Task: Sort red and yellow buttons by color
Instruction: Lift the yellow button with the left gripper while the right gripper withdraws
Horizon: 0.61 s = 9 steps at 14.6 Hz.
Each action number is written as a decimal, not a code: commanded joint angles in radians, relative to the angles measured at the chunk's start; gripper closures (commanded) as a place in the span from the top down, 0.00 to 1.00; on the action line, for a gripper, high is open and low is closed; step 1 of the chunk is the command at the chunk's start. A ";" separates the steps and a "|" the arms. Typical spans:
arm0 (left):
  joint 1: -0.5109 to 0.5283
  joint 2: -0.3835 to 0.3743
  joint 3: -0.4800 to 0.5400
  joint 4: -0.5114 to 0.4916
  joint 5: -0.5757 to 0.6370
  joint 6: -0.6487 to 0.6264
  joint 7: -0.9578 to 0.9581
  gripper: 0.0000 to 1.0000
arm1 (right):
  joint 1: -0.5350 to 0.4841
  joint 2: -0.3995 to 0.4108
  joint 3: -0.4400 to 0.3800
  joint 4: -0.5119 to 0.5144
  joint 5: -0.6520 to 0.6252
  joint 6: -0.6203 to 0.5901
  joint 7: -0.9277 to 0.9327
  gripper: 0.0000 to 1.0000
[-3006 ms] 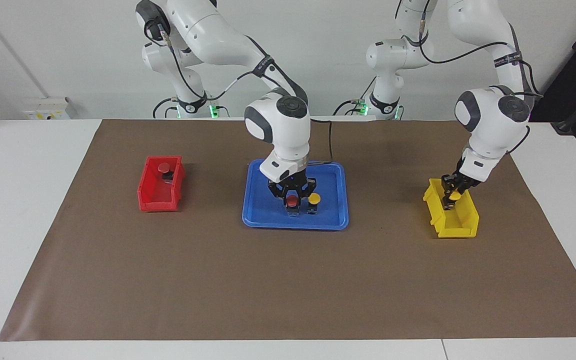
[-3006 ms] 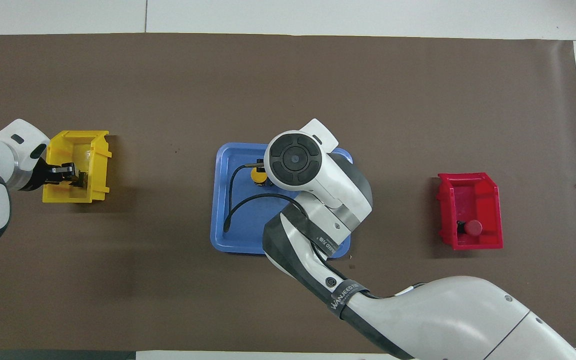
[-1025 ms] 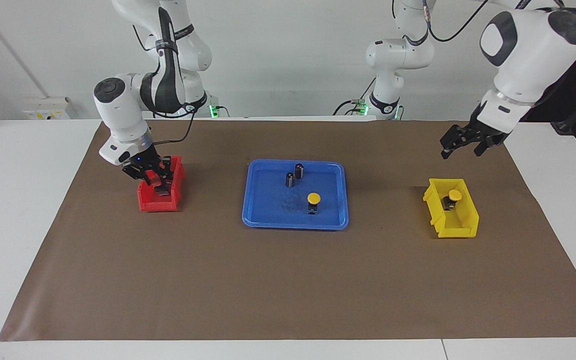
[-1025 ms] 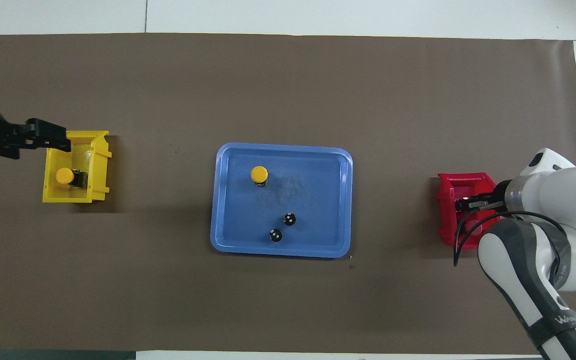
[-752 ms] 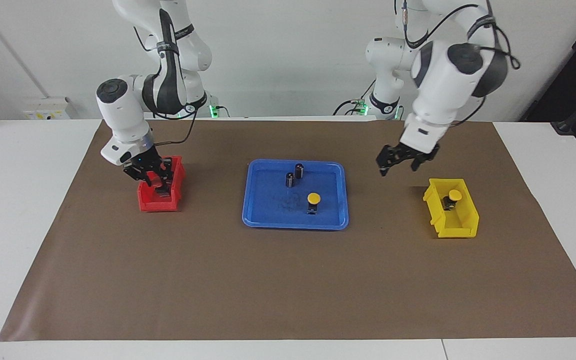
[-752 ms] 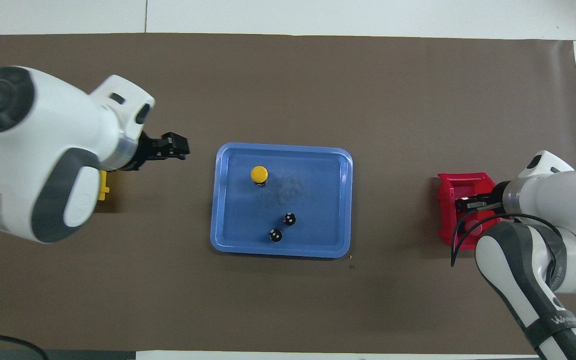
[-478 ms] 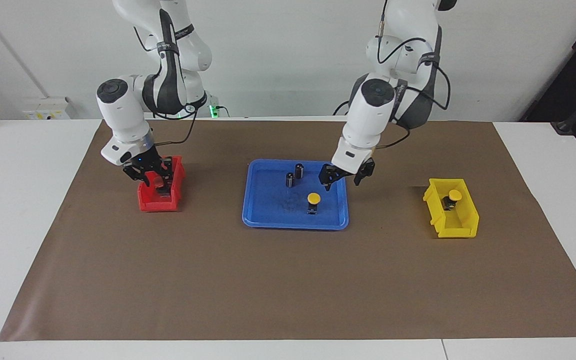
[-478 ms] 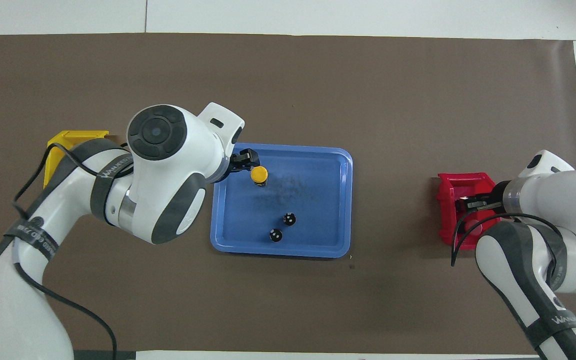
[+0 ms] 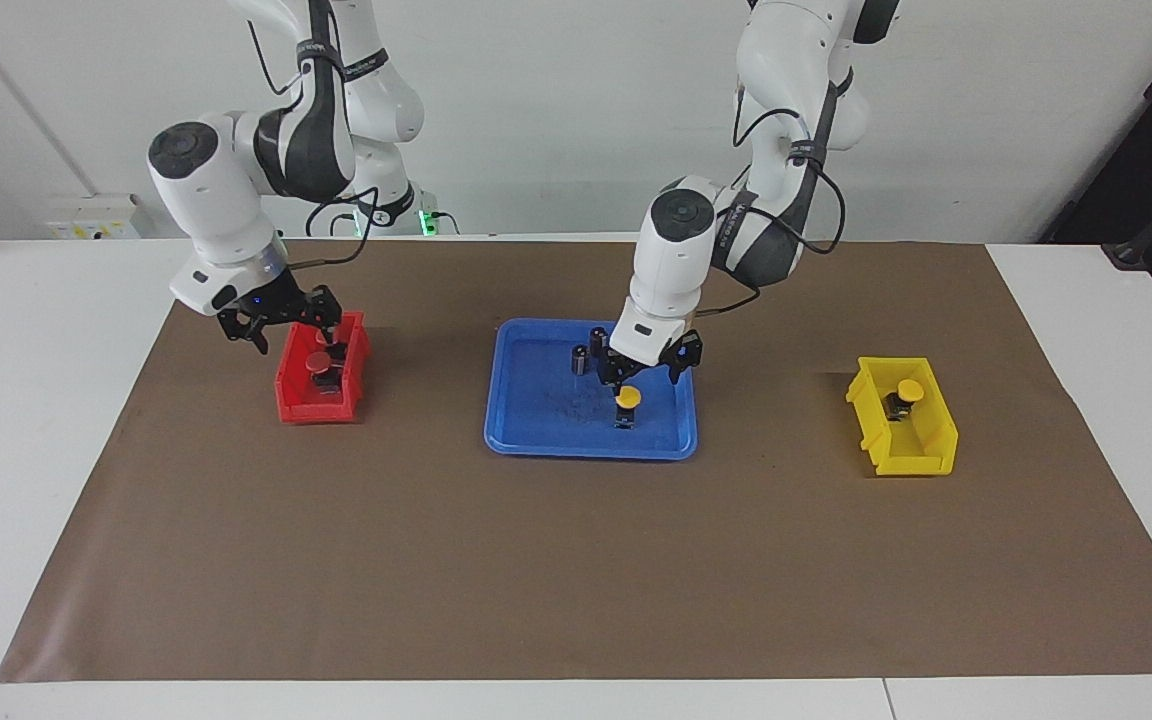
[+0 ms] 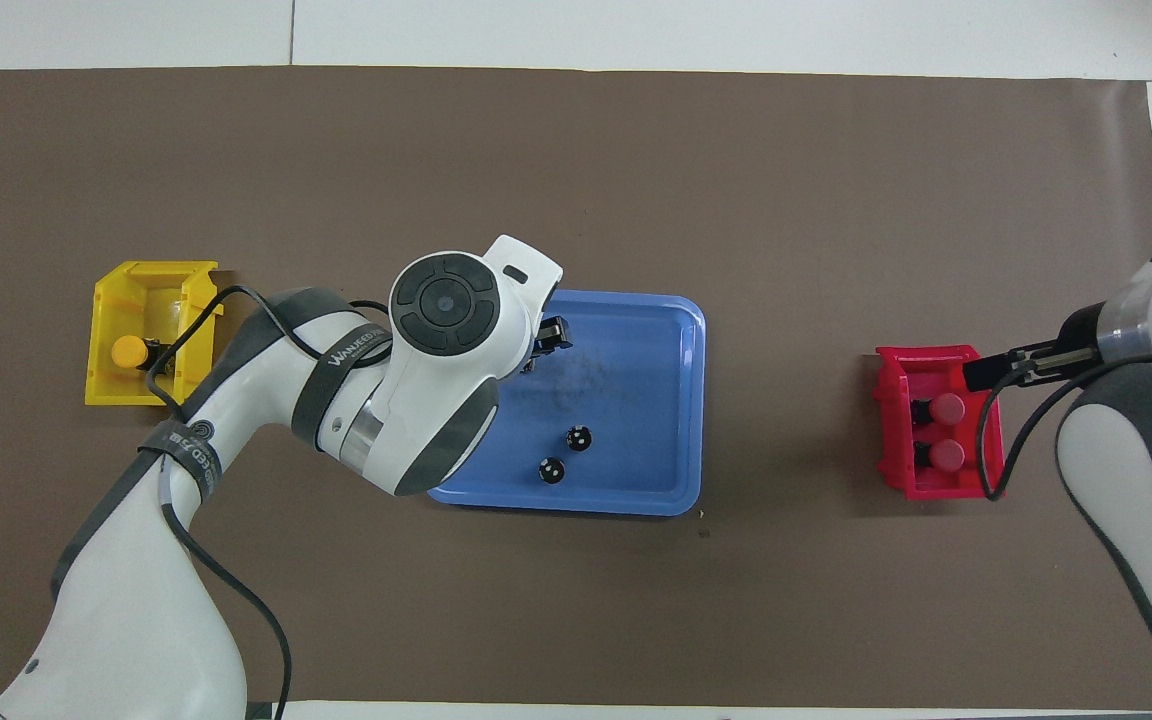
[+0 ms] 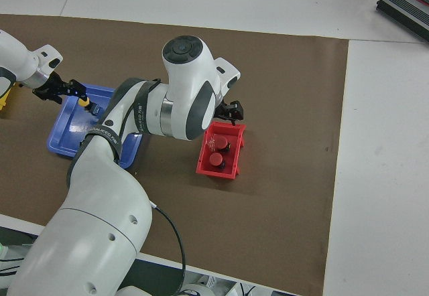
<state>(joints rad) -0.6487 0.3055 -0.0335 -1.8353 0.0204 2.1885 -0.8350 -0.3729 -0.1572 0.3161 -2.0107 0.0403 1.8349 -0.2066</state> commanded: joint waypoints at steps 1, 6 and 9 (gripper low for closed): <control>-0.014 0.017 0.017 0.031 0.024 0.011 -0.023 1.00 | -0.024 0.019 0.004 0.168 0.024 -0.175 0.071 1.00; -0.012 0.067 0.018 0.065 0.027 0.040 -0.058 0.83 | -0.060 0.108 0.003 0.446 0.000 -0.362 0.125 1.00; -0.012 0.069 0.018 0.062 0.030 0.036 -0.061 0.59 | -0.080 0.116 0.004 0.469 -0.019 -0.370 0.157 1.00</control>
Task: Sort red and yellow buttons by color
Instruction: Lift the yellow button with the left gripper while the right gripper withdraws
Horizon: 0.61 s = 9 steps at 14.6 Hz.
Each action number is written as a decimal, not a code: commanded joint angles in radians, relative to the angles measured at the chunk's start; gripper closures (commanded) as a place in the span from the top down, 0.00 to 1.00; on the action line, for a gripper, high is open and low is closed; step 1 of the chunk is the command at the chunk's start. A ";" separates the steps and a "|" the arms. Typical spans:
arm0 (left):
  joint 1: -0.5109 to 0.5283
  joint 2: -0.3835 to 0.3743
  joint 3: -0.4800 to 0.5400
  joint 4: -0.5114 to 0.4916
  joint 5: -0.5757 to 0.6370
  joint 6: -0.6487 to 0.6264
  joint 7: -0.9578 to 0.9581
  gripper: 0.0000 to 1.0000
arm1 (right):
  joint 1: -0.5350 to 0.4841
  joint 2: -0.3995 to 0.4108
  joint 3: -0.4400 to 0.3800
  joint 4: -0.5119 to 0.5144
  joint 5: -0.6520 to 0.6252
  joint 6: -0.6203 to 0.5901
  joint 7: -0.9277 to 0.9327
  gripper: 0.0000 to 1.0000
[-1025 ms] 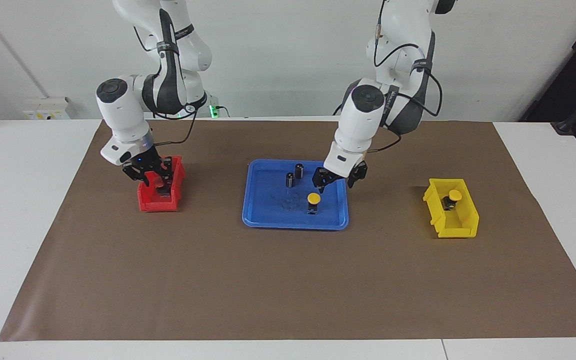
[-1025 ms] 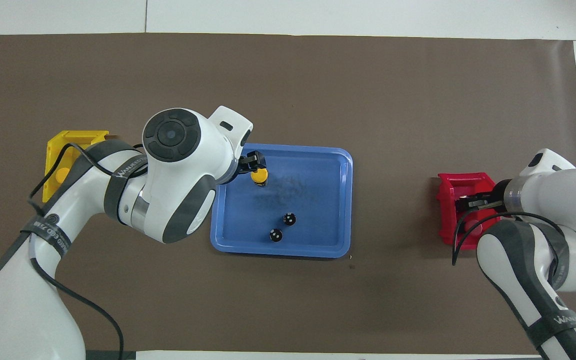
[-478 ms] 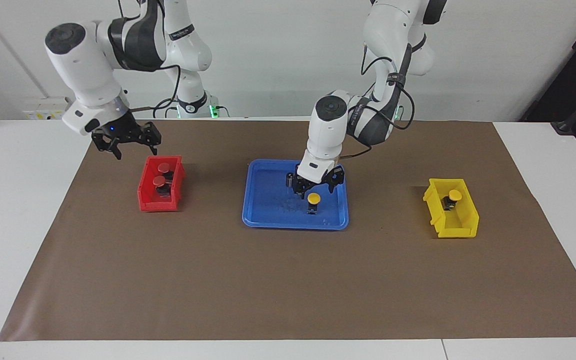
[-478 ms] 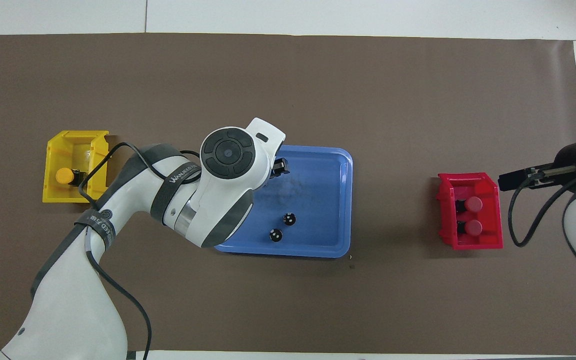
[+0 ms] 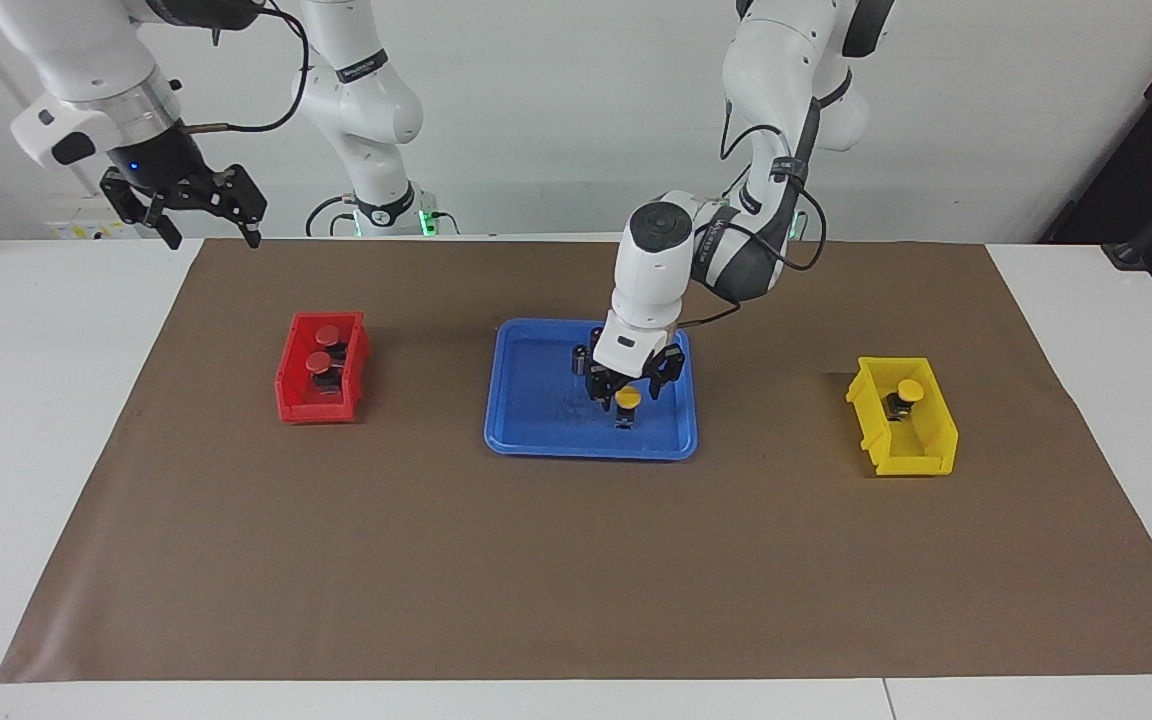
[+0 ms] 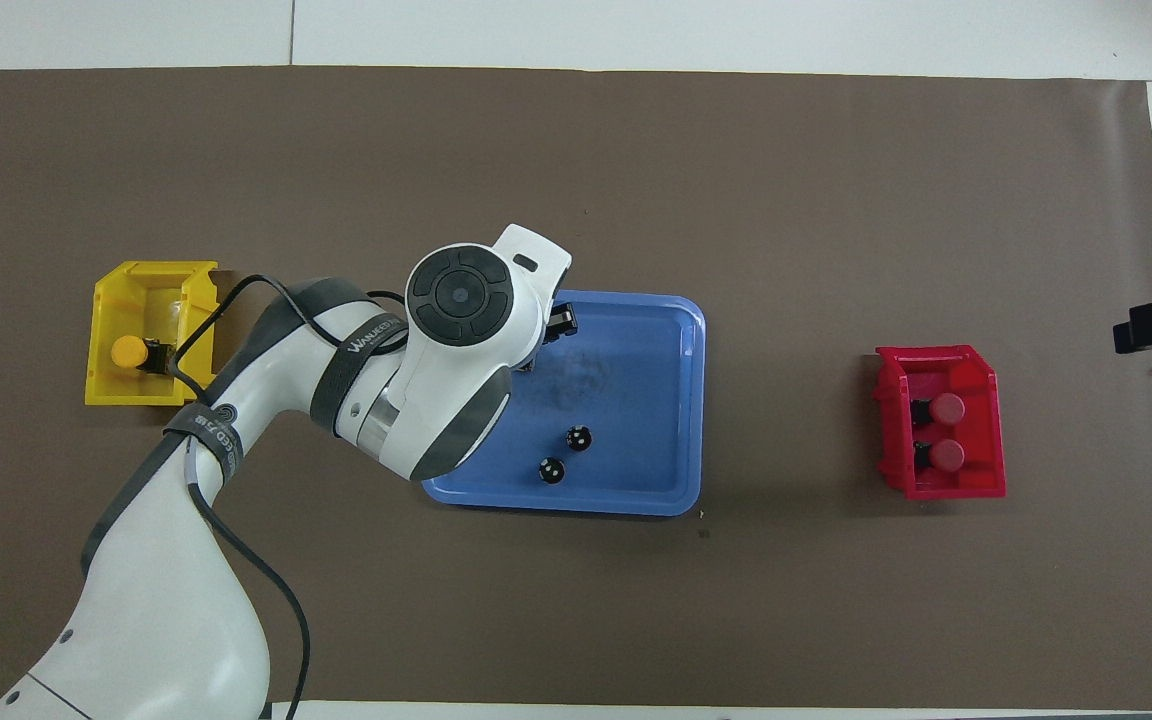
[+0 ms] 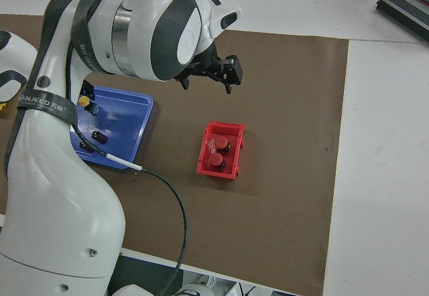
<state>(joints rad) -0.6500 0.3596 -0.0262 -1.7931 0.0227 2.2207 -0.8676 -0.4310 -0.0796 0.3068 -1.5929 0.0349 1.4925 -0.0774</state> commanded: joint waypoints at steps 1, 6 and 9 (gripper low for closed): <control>-0.011 0.015 0.011 0.020 0.028 0.001 -0.030 0.37 | -0.025 0.047 0.015 0.053 -0.022 -0.026 0.028 1.00; -0.010 0.015 0.011 0.079 0.025 -0.083 -0.033 0.01 | 0.193 0.057 -0.222 0.045 -0.029 -0.032 0.027 1.00; 0.022 0.003 0.014 0.228 0.020 -0.287 -0.021 0.01 | 0.314 0.061 -0.348 0.042 -0.030 -0.032 0.028 1.00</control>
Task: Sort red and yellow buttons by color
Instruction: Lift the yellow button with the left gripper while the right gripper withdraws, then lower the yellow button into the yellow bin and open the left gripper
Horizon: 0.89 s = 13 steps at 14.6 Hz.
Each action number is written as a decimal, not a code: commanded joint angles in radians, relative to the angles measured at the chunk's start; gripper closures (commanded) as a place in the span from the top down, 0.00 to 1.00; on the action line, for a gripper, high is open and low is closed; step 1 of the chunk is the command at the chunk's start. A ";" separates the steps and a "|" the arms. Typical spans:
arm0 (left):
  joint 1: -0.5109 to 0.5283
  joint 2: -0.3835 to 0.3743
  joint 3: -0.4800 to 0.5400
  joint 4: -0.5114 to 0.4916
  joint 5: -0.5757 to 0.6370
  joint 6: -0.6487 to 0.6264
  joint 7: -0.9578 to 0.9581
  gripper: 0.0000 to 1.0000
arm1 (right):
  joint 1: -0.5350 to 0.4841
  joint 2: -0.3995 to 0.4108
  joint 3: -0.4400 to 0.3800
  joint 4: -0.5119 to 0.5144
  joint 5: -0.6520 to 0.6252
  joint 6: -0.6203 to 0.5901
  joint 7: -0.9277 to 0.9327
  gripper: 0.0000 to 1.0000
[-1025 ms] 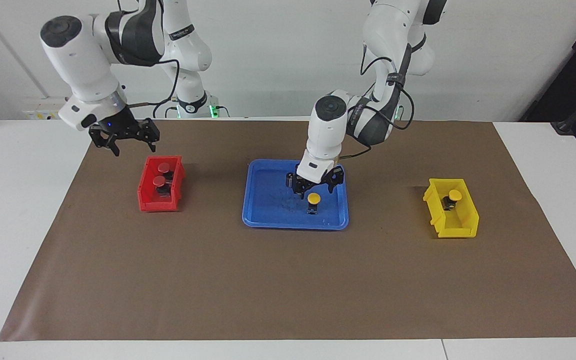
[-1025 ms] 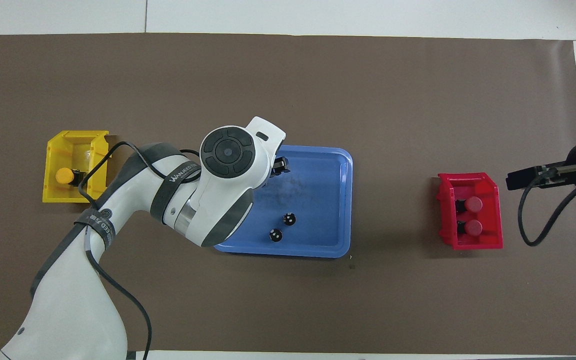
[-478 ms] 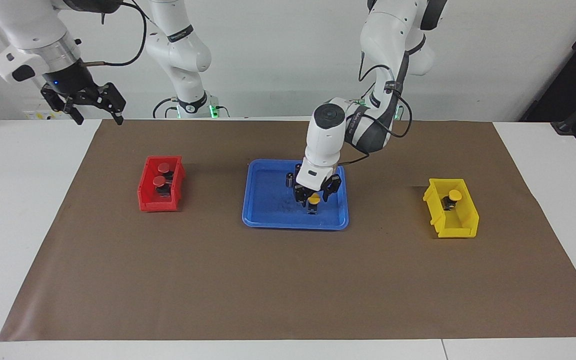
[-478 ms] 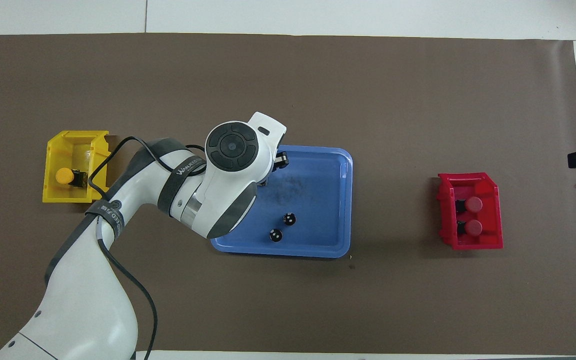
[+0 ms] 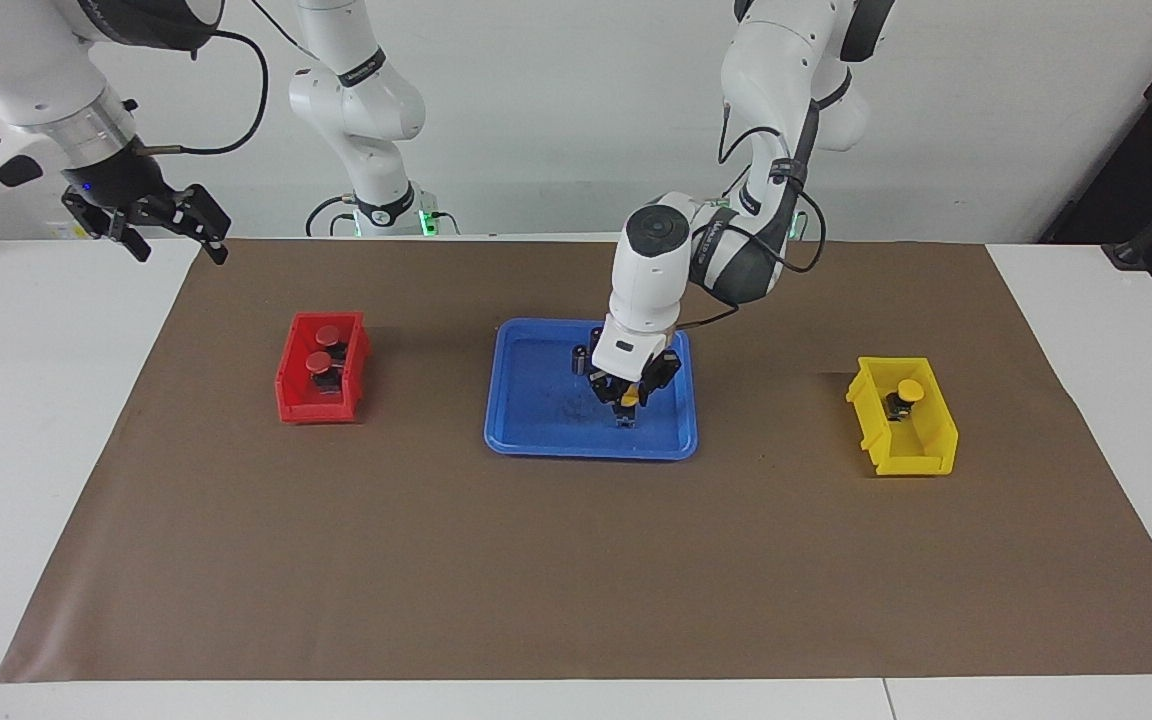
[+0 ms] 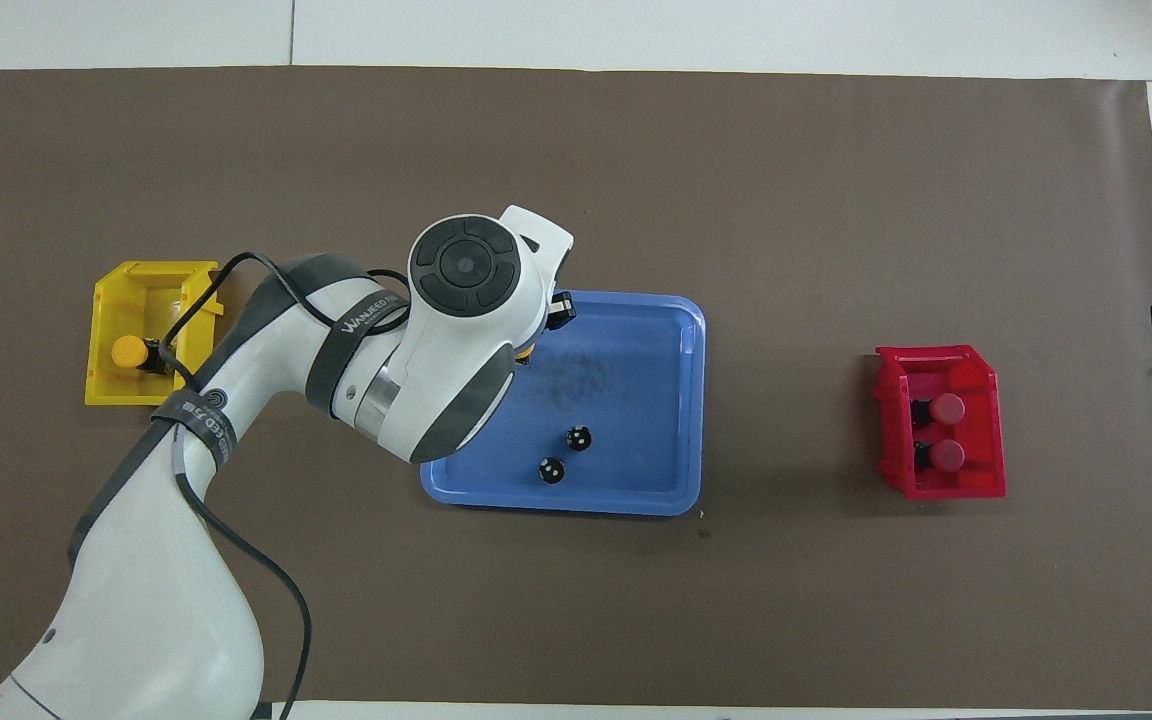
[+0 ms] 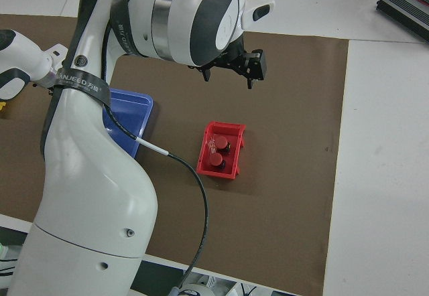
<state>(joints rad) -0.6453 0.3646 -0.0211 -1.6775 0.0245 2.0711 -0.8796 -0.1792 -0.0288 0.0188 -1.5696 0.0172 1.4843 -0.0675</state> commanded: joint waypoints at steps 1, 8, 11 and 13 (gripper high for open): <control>0.048 -0.018 0.007 0.139 0.021 -0.194 0.001 0.01 | 0.091 0.015 -0.097 0.019 -0.013 -0.025 0.018 1.00; 0.372 -0.090 0.047 0.148 0.026 -0.309 0.459 0.01 | 0.102 -0.006 -0.112 -0.003 -0.010 -0.044 0.020 1.00; 0.518 -0.090 0.047 0.105 0.017 -0.218 0.648 0.01 | 0.113 -0.008 -0.105 -0.004 -0.007 -0.042 0.021 1.00; 0.579 -0.102 0.047 0.050 -0.010 -0.152 0.668 0.01 | 0.127 -0.008 -0.102 -0.006 -0.002 -0.044 0.018 1.00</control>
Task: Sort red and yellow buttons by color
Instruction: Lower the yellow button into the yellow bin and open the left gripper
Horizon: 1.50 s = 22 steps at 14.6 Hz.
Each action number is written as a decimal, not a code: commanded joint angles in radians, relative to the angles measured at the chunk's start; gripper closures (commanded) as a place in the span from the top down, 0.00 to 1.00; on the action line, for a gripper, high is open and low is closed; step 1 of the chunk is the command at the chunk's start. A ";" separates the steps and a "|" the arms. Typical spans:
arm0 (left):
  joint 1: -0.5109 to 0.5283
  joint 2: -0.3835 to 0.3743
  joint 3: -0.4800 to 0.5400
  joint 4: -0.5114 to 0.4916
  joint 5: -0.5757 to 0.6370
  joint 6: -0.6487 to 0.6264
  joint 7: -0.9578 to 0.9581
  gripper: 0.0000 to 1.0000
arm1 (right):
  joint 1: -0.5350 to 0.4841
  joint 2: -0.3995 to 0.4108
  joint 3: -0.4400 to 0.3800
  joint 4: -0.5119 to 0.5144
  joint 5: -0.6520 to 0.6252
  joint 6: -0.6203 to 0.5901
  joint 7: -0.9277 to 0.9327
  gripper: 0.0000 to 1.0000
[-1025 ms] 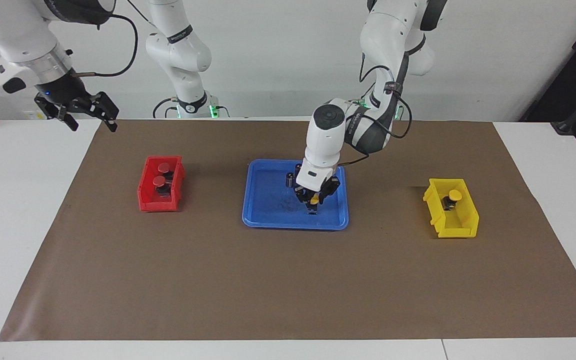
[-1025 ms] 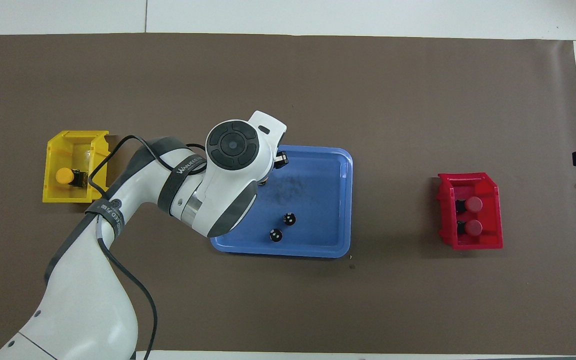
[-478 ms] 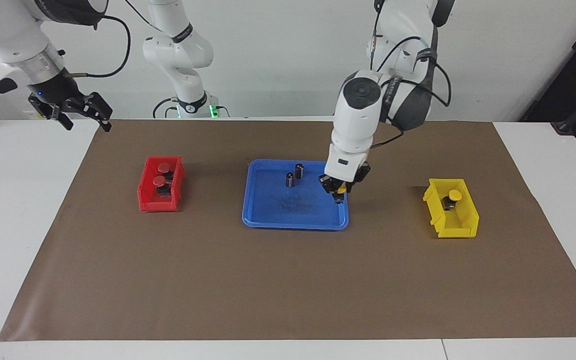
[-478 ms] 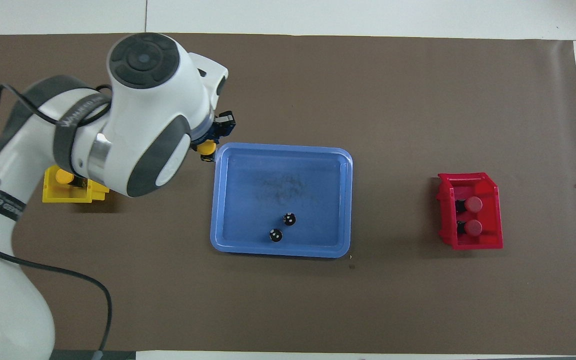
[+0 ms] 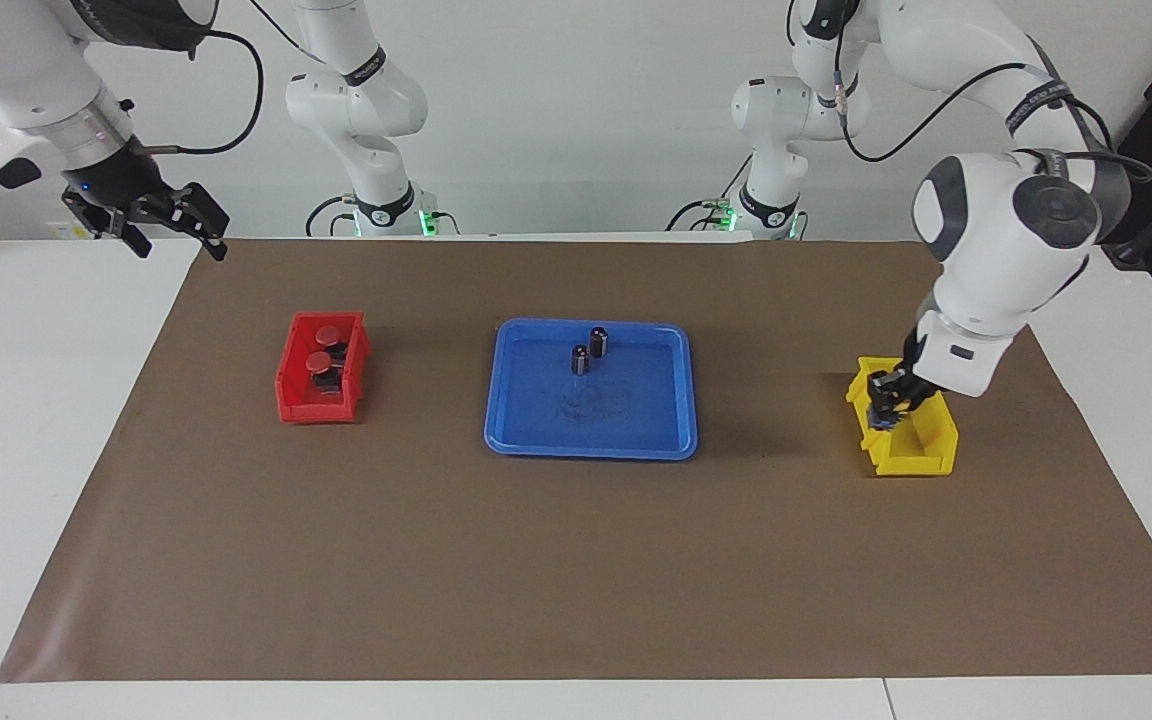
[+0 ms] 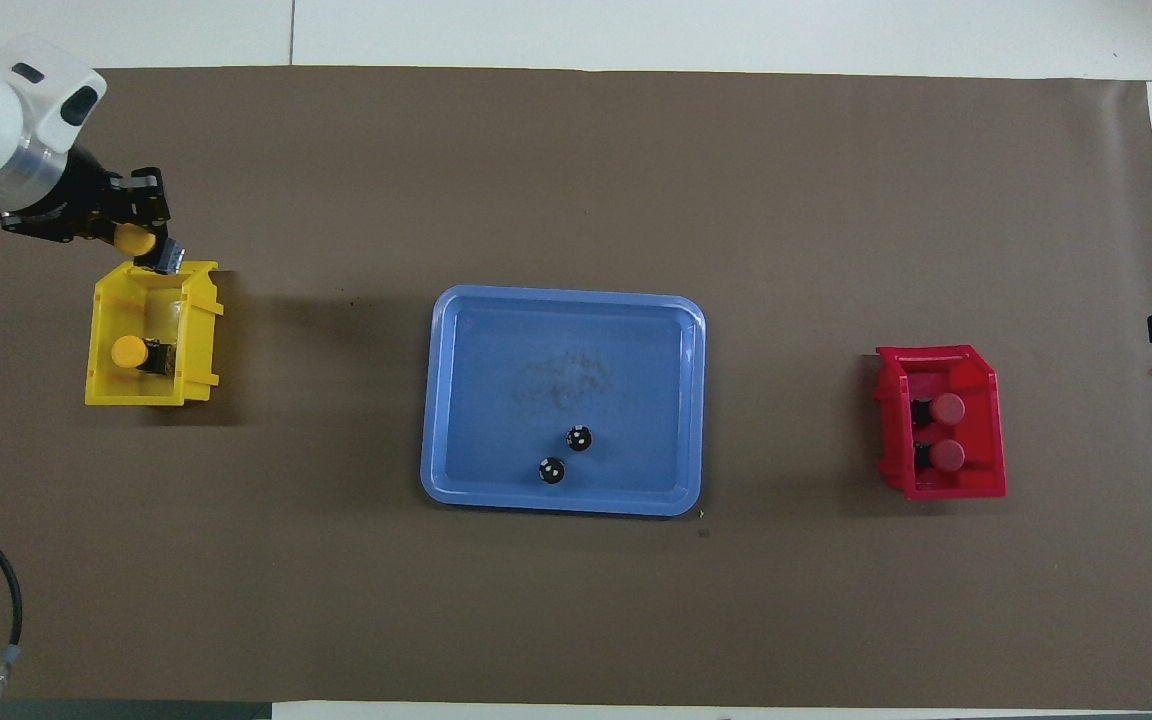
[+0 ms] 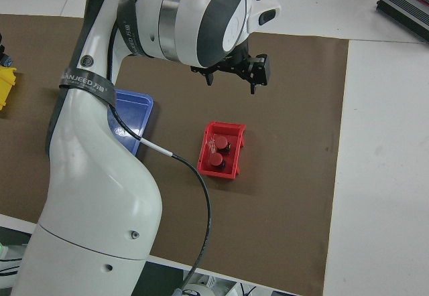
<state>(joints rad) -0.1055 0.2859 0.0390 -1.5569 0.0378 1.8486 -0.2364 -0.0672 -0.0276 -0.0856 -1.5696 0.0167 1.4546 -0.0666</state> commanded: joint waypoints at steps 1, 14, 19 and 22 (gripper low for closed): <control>0.049 -0.033 -0.013 -0.121 -0.036 0.125 0.026 0.01 | 0.015 -0.009 0.004 -0.006 -0.001 -0.014 0.018 1.00; 0.078 -0.040 -0.013 -0.295 -0.036 0.316 0.023 0.01 | 0.015 -0.009 0.004 -0.006 0.000 -0.014 0.018 1.00; 0.099 -0.039 -0.013 -0.354 -0.038 0.389 0.026 0.01 | 0.015 -0.009 0.006 -0.006 0.000 -0.014 0.018 1.00; 0.098 -0.037 -0.013 -0.382 -0.039 0.431 0.025 0.01 | 0.017 -0.009 0.006 -0.006 0.000 -0.014 0.018 1.00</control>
<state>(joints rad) -0.0169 0.2780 0.0358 -1.8895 0.0124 2.2364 -0.2148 -0.0512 -0.0276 -0.0811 -1.5699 0.0167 1.4538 -0.0664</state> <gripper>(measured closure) 0.586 0.000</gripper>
